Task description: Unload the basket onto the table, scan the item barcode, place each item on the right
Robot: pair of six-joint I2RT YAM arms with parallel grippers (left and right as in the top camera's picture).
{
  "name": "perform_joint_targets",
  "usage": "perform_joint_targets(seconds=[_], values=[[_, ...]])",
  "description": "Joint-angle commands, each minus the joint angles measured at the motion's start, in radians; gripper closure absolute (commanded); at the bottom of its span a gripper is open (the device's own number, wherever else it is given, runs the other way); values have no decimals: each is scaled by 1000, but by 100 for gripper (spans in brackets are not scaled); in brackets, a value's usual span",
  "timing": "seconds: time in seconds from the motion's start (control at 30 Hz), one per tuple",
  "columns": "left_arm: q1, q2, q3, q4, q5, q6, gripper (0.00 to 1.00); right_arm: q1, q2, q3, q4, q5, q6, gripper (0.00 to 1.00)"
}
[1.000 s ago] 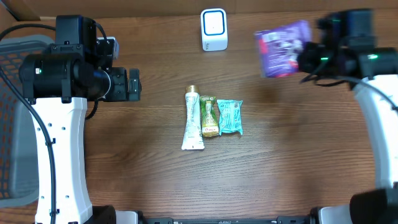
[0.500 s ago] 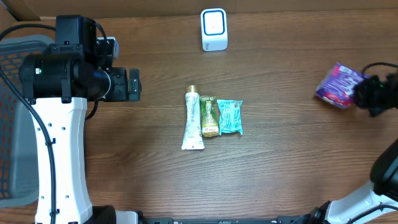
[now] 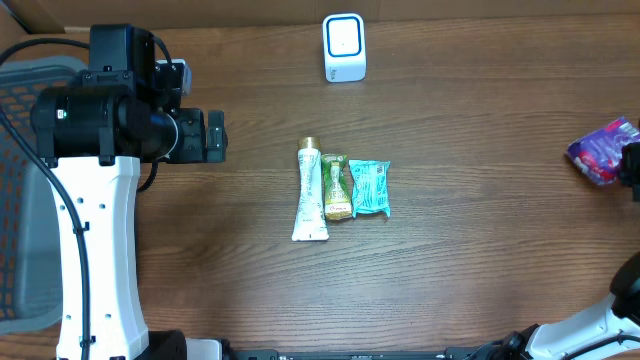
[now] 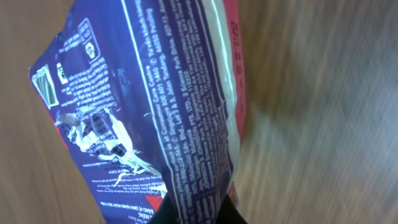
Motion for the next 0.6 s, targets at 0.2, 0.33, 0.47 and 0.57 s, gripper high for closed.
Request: perform_joint_targets(seconds=[0.2,0.33,0.47,0.57], values=[[4,8,3,2,6,22,1,8,-11,9,77,46,18,95],[4,8,3,2,6,22,1,8,-11,9,72,46,13,87],[4,8,3,2,6,22,0,9,-11,9,60,45,13,88],[4,8,3,2,6,22,0,9,-11,9,53,45,13,89]])
